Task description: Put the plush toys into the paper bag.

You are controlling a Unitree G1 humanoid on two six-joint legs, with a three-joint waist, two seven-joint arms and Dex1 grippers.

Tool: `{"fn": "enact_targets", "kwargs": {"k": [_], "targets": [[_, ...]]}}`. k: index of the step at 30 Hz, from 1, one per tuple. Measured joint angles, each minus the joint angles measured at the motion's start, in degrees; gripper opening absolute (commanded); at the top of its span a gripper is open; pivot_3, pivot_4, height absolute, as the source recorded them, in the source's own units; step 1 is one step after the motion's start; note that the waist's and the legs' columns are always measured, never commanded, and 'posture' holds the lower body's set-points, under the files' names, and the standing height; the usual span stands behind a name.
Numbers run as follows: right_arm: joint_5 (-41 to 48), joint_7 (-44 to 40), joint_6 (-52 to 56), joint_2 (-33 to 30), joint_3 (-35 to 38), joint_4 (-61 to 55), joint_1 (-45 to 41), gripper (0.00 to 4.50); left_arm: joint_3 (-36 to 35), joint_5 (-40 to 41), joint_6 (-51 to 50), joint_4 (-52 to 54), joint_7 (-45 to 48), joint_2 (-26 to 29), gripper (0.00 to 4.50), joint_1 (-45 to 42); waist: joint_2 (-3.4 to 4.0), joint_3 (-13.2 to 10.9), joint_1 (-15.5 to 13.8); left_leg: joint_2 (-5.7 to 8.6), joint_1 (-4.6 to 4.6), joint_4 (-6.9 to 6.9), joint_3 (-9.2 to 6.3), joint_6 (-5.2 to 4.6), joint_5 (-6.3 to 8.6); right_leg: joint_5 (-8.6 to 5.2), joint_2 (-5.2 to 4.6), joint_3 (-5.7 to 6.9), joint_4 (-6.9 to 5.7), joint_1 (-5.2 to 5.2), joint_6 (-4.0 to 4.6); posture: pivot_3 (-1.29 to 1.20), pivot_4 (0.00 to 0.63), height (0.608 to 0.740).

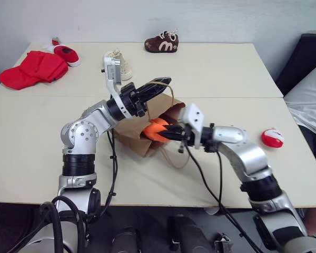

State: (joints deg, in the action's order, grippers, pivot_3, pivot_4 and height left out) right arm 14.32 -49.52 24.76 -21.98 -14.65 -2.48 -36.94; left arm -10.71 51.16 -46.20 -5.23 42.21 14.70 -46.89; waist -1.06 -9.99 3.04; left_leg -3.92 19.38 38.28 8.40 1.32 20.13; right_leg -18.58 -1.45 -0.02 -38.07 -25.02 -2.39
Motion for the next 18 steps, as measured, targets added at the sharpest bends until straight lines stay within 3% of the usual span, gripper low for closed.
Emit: {"fn": "enact_targets", "kwargs": {"k": [8,13,18], "targets": [[-10.02,4.02,-17.81,10.21,-3.95,27.15,-7.94,0.02,-6.91,9.10,-4.25,-3.65,-3.65,-2.63,0.00,-3.77,0.00,0.00,0.48,-0.03,0.06,-0.06,0.02,-0.02,-0.01,0.00,0.00,-0.01,-0.02,-0.11,0.00,0.00,0.150,0.740],[-8.48,2.06,-21.04,12.37,-1.82,30.00,-7.53,1.72,-10.88,11.95,-5.80,-7.16,-6.60,-2.49,0.00,-4.26,0.00,0.00,0.98,-0.04,0.07,-0.04,0.01,-0.02,-0.01,0.00,-0.01,0.00,-0.09,-0.11,0.00,0.00,0.150,0.740],[-5.60,-2.49,-21.13,8.78,0.30,23.65,-3.19,3.49,-11.64,12.22,-5.75,-8.31,-7.60,-2.12,0.00,-4.24,0.00,0.00,0.75,-0.02,0.13,-0.04,-0.02,-0.02,-0.01,0.00,-0.04,0.03,-0.08,-0.12,0.00,0.00,0.150,0.740]]}}
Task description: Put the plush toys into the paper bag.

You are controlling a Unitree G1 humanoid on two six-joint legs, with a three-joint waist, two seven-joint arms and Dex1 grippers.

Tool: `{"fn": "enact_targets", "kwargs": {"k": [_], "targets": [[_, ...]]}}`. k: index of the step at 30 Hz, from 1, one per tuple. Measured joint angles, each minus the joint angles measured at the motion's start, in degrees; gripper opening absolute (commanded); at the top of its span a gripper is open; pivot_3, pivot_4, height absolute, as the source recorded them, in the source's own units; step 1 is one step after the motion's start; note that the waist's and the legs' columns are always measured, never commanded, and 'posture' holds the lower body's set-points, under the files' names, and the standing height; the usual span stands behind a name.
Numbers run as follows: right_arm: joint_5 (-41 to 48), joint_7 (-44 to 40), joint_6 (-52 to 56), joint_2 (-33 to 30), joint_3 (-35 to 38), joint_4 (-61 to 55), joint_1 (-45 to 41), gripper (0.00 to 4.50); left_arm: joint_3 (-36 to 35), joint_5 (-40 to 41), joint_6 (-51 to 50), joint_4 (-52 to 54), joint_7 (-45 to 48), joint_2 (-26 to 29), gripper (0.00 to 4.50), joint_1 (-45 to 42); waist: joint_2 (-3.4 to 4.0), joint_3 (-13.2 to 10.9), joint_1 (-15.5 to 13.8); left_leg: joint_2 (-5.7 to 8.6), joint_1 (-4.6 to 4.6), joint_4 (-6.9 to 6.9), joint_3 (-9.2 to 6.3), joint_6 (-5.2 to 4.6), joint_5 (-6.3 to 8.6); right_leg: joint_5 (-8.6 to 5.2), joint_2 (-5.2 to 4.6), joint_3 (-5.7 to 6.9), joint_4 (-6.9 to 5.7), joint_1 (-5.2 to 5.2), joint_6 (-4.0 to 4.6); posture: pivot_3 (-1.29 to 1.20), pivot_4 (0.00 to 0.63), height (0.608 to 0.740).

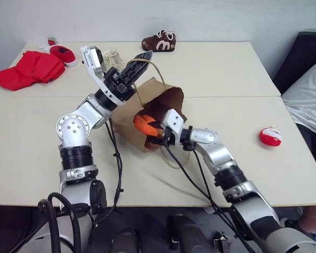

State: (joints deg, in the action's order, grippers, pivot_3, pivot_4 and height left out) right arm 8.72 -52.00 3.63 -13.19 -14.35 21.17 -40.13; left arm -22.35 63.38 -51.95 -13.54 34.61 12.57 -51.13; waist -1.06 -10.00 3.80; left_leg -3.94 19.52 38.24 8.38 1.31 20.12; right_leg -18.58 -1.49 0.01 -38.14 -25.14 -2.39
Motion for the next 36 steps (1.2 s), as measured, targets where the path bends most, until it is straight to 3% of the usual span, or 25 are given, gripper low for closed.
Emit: {"fn": "enact_targets", "kwargs": {"k": [3,9,14,18,22,26,32,36], "targets": [[5.35,-3.96,1.39,-2.36,2.84,-8.19,3.52,4.45,1.16,-0.79,0.03,-0.03,0.17,0.22,0.00,0.12,-0.01,0.00,-0.41,0.00,0.01,0.02,-0.01,0.01,0.00,0.00,0.02,0.01,0.03,-0.02,0.00,0.00,0.150,0.740],[18.95,-5.23,8.87,-11.14,14.40,-29.62,16.36,4.45,4.94,-3.62,1.55,0.16,2.54,-0.04,0.00,0.41,-0.01,0.00,-1.35,0.04,0.06,-0.03,-0.06,0.01,0.01,0.00,0.02,0.03,0.15,0.00,0.00,0.00,0.150,0.740],[23.81,-0.57,11.82,-17.52,31.61,-42.58,39.80,4.45,5.90,-5.19,3.42,1.44,4.66,0.87,0.00,1.14,-0.06,-0.02,-2.54,0.10,0.00,-0.10,-0.07,0.02,0.01,0.00,0.06,0.00,0.22,0.06,0.00,0.00,0.150,0.740],[18.88,1.26,1.56,-15.04,46.51,-41.66,59.94,4.45,5.50,-5.34,3.95,1.54,5.04,1.53,0.00,1.10,-0.10,-0.04,-3.20,0.15,-0.27,-0.10,0.01,0.02,0.01,0.01,0.09,-0.08,0.23,0.31,-0.04,0.00,0.150,0.740],[15.99,6.59,-5.82,-10.68,56.77,-37.18,68.35,4.45,5.46,-5.36,3.95,1.68,5.17,1.88,0.00,1.10,-0.11,-0.05,-2.33,0.13,-0.51,-0.12,0.00,0.05,0.01,0.03,0.12,-0.12,0.28,0.62,-0.07,0.00,0.150,0.740],[13.16,9.32,-7.03,-12.62,55.95,-34.94,65.86,4.45,6.21,-5.65,4.00,1.79,5.21,1.80,0.00,1.14,-0.10,-0.05,-1.07,0.13,-0.51,-0.19,0.10,0.10,0.00,0.03,0.20,-0.28,0.21,0.66,-0.07,0.00,0.150,0.740],[11.39,12.06,6.88,-28.81,47.81,-25.11,45.22,4.45,7.71,-6.51,4.29,2.20,5.25,1.76,0.00,1.18,0.02,-0.11,-1.07,0.11,-0.61,-0.21,-0.02,0.17,-0.07,-0.01,0.36,-0.29,0.22,0.56,0.00,0.00,0.150,0.740],[7.21,11.89,12.80,-33.95,38.48,-12.64,32.62,4.45,7.72,-6.93,4.76,3.24,5.07,1.69,0.00,1.56,0.03,-0.13,-2.04,0.01,-0.43,-0.17,-0.03,0.18,-0.08,-0.01,0.37,-0.29,0.24,0.40,0.00,0.00,0.150,0.740]]}}
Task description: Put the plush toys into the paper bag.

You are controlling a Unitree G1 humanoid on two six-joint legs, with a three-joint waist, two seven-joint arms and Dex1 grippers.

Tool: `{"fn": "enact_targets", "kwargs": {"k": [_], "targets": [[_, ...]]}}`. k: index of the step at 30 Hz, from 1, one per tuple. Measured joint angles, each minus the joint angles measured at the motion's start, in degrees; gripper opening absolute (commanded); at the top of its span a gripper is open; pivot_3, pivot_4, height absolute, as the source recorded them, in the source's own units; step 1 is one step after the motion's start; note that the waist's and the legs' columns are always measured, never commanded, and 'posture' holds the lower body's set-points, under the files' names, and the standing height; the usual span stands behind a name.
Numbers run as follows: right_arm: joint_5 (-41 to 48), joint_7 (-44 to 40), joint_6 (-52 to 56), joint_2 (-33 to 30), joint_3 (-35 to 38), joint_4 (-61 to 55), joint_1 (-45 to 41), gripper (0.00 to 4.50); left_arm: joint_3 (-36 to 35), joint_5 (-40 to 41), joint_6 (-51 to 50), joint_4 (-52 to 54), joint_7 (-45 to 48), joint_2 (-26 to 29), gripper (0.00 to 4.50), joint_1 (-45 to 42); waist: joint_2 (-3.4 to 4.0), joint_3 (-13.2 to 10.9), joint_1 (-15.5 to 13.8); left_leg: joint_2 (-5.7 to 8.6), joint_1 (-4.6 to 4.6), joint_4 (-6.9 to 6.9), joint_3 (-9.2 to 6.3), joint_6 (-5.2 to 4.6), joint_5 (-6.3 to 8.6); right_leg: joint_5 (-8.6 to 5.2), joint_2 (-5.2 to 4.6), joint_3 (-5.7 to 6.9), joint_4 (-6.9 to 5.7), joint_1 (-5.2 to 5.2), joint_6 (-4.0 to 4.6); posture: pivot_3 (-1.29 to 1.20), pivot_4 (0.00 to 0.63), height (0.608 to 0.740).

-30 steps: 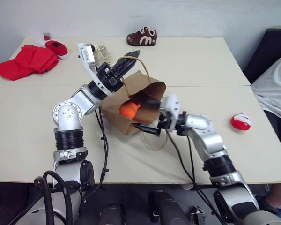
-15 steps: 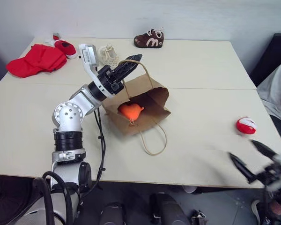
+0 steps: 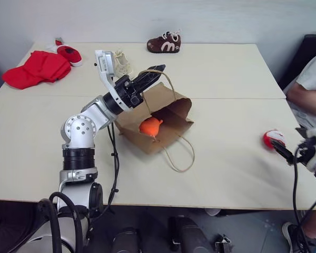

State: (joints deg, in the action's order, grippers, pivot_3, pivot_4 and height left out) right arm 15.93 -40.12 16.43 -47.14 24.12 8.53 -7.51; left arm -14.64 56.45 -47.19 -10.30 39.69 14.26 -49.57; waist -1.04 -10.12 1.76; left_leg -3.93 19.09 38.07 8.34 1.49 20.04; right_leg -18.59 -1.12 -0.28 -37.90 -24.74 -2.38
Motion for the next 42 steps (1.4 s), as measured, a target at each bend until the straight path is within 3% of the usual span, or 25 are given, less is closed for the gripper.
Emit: {"fn": "enact_targets", "kwargs": {"k": [1,4,9,13,16,20,23,28,34,39,42], "targets": [[-1.22,-0.06,1.82,-0.43,-2.30,3.41,-3.34,4.45,0.02,-0.06,0.31,0.73,-0.10,-0.19,0.00,0.32,0.01,0.00,-0.12,0.01,0.05,0.02,0.00,-0.01,0.00,0.00,-0.04,0.01,-0.01,-0.02,0.00,0.00,0.150,0.740],[-2.80,-0.17,7.01,-0.42,-7.22,12.67,-11.62,3.82,0.09,-0.12,0.46,1.50,-0.58,-0.66,0.00,0.92,0.02,-0.01,-0.18,0.05,0.09,0.06,0.02,-0.06,-0.03,0.02,-0.11,0.01,-0.04,-0.05,-0.03,0.00,0.150,0.740],[-4.02,-0.98,8.60,-0.65,-8.83,19.68,-18.01,2.07,0.04,-0.21,0.45,3.18,-0.92,-0.27,0.00,1.59,0.03,-0.01,-0.04,0.04,0.09,0.07,0.03,-0.06,-0.03,0.03,-0.11,0.01,-0.05,-0.05,-0.05,0.00,0.150,0.740],[-2.29,-5.27,10.10,-0.79,-8.94,15.93,-18.13,0.81,-0.03,-0.21,0.43,3.26,-1.05,0.24,0.00,1.59,0.07,-0.03,0.06,0.01,0.11,0.05,0.04,-0.04,-0.02,0.03,-0.07,0.01,-0.07,-0.11,-0.05,0.00,0.150,0.740],[4.08,-8.31,15.69,0.49,-8.81,3.33,-17.44,0.43,-0.22,-0.14,0.27,3.21,-1.08,0.55,0.00,1.57,0.08,-0.04,0.34,-0.06,0.11,0.05,0.04,0.02,-0.02,0.03,-0.02,-0.01,-0.10,-0.14,-0.05,0.00,0.150,0.740],[17.02,-7.78,28.71,8.10,-14.47,-21.18,-17.97,0.43,-0.28,0.66,-0.88,3.21,-1.31,0.48,0.00,1.28,0.08,-0.04,0.44,-0.26,0.13,0.08,-0.04,0.19,0.00,0.02,0.17,0.04,-0.11,-0.15,-0.02,0.00,0.150,0.740],[18.62,-0.85,33.54,16.78,-19.54,-26.14,-20.94,0.43,-1.46,2.51,-1.15,3.25,-1.67,0.19,0.00,0.74,0.08,-0.04,0.23,-0.19,0.21,0.13,0.00,0.16,0.00,0.02,0.07,0.01,-0.13,-0.24,0.00,0.00,0.150,0.740],[14.45,5.00,33.01,23.69,-27.21,-21.88,-25.26,0.43,-2.17,3.03,-1.66,3.64,-1.78,0.35,0.00,0.42,0.03,-0.02,-0.10,0.06,0.43,0.14,0.00,-0.04,-0.06,0.03,-0.25,0.14,-0.14,-0.41,-0.02,0.00,0.150,0.740],[3.27,12.81,18.56,33.52,-29.33,0.35,-36.15,0.43,-2.25,5.32,-3.59,5.34,-1.86,-0.43,0.00,0.43,0.03,-0.02,0.79,0.10,0.65,0.18,0.05,-0.11,-0.10,0.04,-0.32,0.14,-0.35,-0.73,-0.04,0.00,0.150,0.740],[-2.75,15.69,7.59,38.85,-30.61,13.28,-38.58,2.17,-2.15,5.38,-3.94,5.36,-2.22,-0.86,0.00,0.55,0.03,-0.02,1.78,0.08,0.71,0.11,0.04,-0.11,-0.10,0.03,-0.33,0.16,-0.41,-0.78,-0.02,0.00,0.150,0.740],[-3.81,14.21,5.88,39.70,-30.86,13.73,-38.41,3.25,-2.37,5.38,-3.90,5.33,-2.61,-0.92,0.00,0.60,0.03,-0.02,1.93,0.07,0.76,0.12,0.00,-0.12,-0.10,0.03,-0.34,0.19,-0.57,-0.82,-0.02,0.00,0.150,0.740]]}}
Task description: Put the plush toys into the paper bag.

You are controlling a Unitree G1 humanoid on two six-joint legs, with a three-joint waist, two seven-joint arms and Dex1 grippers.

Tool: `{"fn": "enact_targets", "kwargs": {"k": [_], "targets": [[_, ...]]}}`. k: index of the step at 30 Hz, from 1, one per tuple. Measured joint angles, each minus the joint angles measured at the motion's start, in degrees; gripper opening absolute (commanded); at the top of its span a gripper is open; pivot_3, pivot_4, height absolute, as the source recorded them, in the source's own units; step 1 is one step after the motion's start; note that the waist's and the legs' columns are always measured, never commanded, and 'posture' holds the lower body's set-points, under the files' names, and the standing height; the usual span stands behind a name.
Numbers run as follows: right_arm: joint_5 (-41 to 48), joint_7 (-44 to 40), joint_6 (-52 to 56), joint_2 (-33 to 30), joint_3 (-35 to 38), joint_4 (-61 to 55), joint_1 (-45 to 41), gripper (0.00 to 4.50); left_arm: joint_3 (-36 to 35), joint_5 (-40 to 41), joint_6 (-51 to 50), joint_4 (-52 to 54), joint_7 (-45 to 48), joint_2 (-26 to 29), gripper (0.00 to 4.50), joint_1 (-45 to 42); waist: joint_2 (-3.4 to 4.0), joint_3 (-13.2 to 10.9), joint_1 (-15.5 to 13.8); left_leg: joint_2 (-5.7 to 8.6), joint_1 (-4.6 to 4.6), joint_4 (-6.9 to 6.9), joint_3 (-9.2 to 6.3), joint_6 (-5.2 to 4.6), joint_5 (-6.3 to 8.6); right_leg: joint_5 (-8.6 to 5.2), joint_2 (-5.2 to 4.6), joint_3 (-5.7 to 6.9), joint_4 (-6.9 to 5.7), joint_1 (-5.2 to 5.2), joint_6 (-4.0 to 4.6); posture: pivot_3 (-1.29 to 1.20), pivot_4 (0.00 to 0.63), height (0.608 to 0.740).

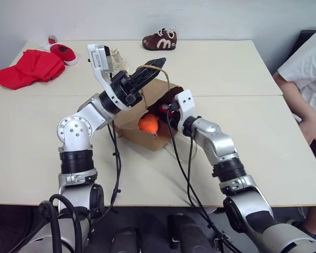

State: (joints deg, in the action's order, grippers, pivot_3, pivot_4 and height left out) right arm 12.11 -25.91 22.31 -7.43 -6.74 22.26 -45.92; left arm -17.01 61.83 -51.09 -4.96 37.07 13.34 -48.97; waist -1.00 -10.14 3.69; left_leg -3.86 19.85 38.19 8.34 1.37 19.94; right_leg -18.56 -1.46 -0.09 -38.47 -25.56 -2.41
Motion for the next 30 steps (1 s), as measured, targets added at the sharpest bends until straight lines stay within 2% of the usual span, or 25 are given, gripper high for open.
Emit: {"fn": "enact_targets", "kwargs": {"k": [3,4,8,12,17,20,22,25,27,30], "targets": [[2.09,-4.14,2.44,-0.12,-0.44,-6.32,2.57,4.31,-0.06,0.00,0.64,-0.20,-0.20,-0.62,0.00,-0.02,0.00,0.00,0.03,-0.02,0.02,0.00,-0.03,0.00,0.00,0.00,0.00,0.03,-0.01,0.00,0.00,0.00,0.150,0.740],[4.20,-5.84,5.06,-0.38,-0.19,-9.23,3.79,4.45,-0.12,-0.03,0.92,-0.33,-0.29,-0.77,0.00,-0.03,0.00,0.00,-0.01,-0.02,0.03,0.02,-0.04,0.00,0.00,0.00,0.00,0.04,-0.02,0.00,0.00,0.00,0.150,0.740],[17.06,-13.34,20.86,-6.31,1.75,-23.87,7.72,4.45,-0.69,-0.08,2.05,-0.75,-0.81,-0.97,0.00,-0.09,0.00,0.00,-0.35,-0.01,0.21,0.19,-0.22,-0.01,0.00,0.00,-0.05,0.18,-0.01,-0.01,-0.01,0.00,0.150,0.740],[26.43,-16.68,28.67,-13.84,9.54,-32.36,12.20,4.45,-1.23,-0.15,3.06,-1.39,-1.10,-0.96,0.00,-0.06,-0.01,0.00,-1.02,0.03,0.41,0.46,-0.53,-0.03,0.02,0.00,-0.09,0.44,0.25,0.03,-0.01,0.00,0.150,0.740],[36.26,-19.20,36.87,-23.31,19.38,-35.70,21.38,4.45,-1.60,-0.20,3.54,-1.49,-1.35,-0.94,0.00,0.06,-0.02,0.00,-1.98,0.07,0.45,0.51,-0.57,-0.05,0.03,0.01,-0.07,0.44,0.27,0.04,-0.02,0.00,0.150,0.740],[36.02,-18.09,40.65,-28.20,20.22,-35.26,26.18,4.45,-1.91,-0.19,3.55,-1.39,-1.39,-0.91,0.00,0.33,-0.02,0.00,-1.84,0.06,0.43,0.51,-0.55,-0.05,0.03,0.01,-0.03,0.39,0.26,0.05,-0.02,0.00,0.150,0.740],[34.83,-16.27,42.02,-27.42,18.10,-33.89,26.58,4.45,-1.85,-0.20,3.55,-1.29,-1.39,-0.95,0.00,0.51,-0.02,0.00,-1.49,0.04,0.38,0.50,-0.52,-0.03,0.02,0.01,0.02,0.33,0.19,0.05,-0.02,0.00,0.150,0.740],[33.62,-11.60,45.52,-22.83,14.99,-30.87,23.55,4.45,-1.37,-0.21,3.53,-1.11,-1.39,-1.18,0.00,0.57,-0.02,0.00,-1.09,0.03,0.33,0.53,-0.50,0.00,0.01,0.01,0.03,0.28,0.08,0.03,-0.01,0.00,0.150,0.740],[33.20,-9.71,46.33,-19.75,13.52,-30.06,21.08,4.08,-0.87,-0.21,3.54,-1.11,-1.33,-1.24,0.00,0.52,-0.06,0.03,-0.94,0.02,0.35,0.54,-0.55,0.01,0.00,0.00,0.04,0.32,0.09,0.03,-0.01,0.00,0.150,0.740],[35.03,-8.12,48.19,-14.21,13.03,-29.35,20.35,3.17,-0.58,-0.22,3.54,-1.14,-1.32,-1.22,0.00,0.46,-0.03,0.01,-1.05,0.03,0.42,0.52,-0.58,0.01,0.00,0.00,0.02,0.35,0.14,0.00,0.00,0.00,0.150,0.740]]}}
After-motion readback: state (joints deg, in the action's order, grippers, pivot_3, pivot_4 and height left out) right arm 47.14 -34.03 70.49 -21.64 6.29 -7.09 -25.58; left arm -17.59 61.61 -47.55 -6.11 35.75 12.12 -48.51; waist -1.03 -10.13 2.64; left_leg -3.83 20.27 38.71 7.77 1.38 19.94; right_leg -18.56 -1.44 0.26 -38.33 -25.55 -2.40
